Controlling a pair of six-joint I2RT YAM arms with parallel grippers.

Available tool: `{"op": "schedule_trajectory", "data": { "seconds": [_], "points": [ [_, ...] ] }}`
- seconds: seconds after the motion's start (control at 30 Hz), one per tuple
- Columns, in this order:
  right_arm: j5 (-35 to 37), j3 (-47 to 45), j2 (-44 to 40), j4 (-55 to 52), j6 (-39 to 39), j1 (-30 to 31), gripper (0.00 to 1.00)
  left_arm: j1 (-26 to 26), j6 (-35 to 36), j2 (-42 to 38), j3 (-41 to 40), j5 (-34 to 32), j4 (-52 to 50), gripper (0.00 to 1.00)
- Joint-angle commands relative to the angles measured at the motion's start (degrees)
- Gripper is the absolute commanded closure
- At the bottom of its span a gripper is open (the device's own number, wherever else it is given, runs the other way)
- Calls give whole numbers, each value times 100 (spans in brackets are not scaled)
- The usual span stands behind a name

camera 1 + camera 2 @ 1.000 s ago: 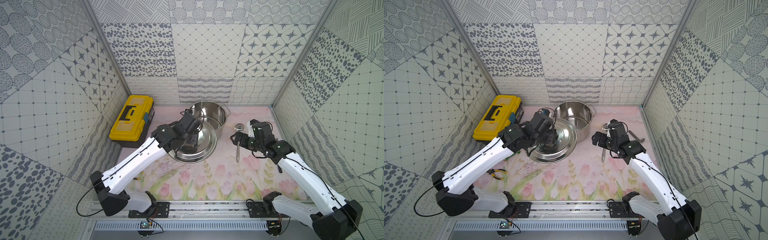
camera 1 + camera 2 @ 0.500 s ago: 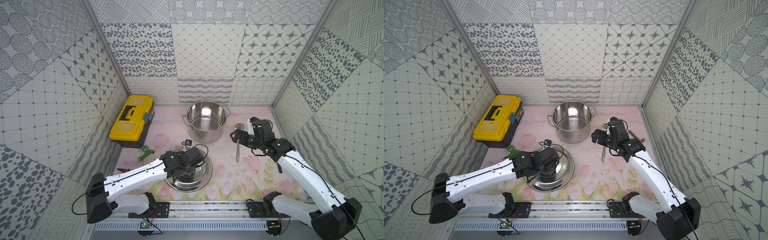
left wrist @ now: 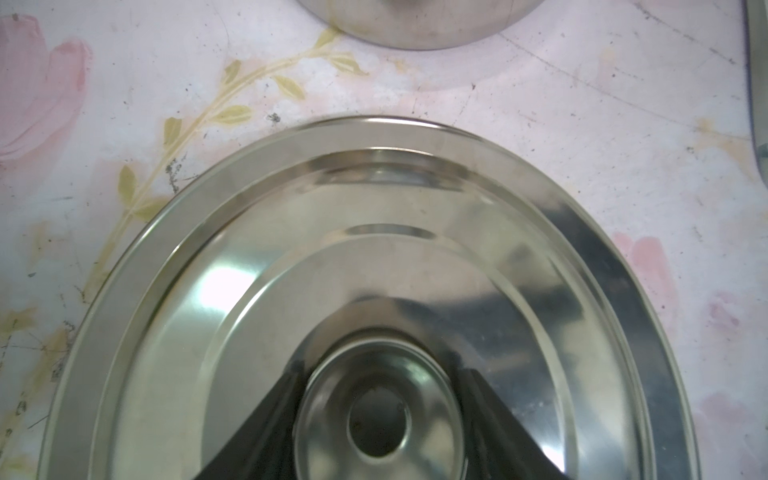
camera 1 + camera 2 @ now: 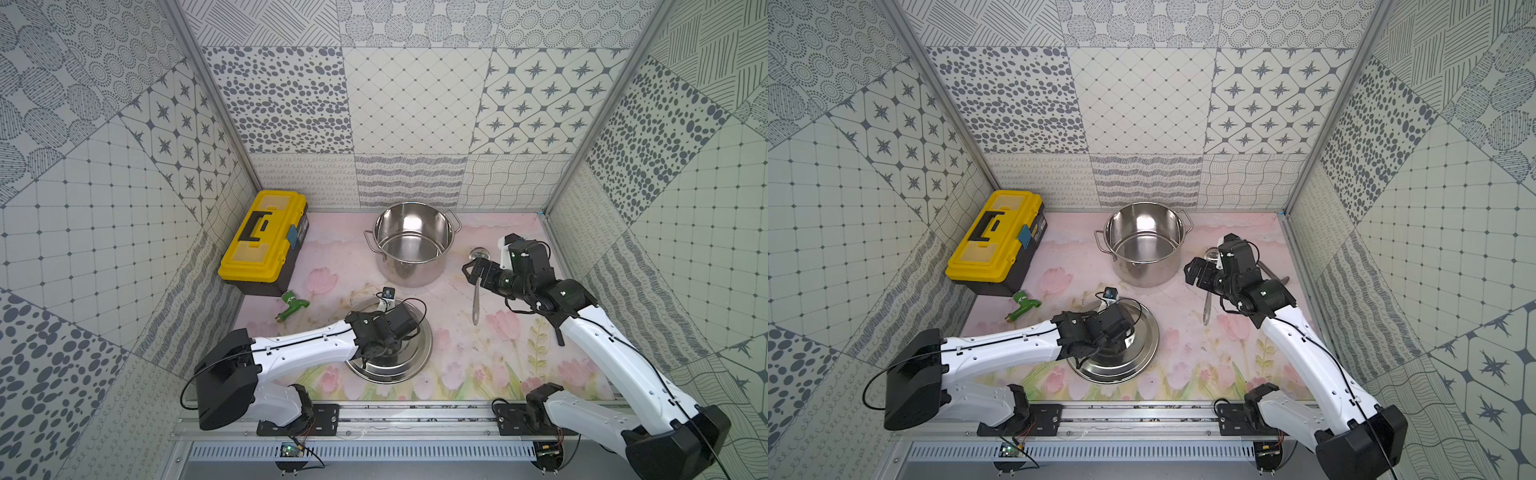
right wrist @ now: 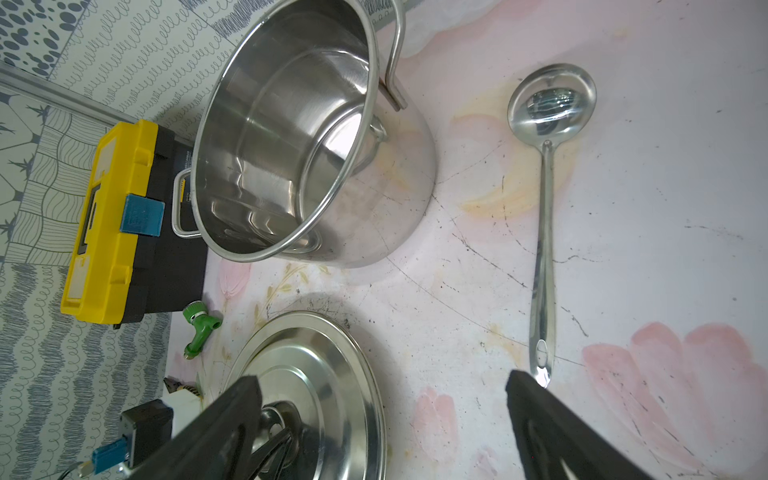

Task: Stir the soup with a spoon
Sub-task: Place the lid at the center of the board.

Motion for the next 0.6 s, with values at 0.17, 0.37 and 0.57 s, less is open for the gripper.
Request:
{"op": "schedule_trajectory", "data": {
  "seconds": [0.17, 0.37, 0.57],
  "points": [
    [-8, -5, 20, 139, 62, -22, 3, -10, 75, 643, 156, -415, 1044, 83],
    [-78, -139, 4, 139, 101, -31, 3, -15, 50, 911, 107, -452, 1176, 81],
    [-125, -302, -8, 139, 129, -40, 3, -10, -58, 1176, 82, -405, 1169, 78]
  ]
}}
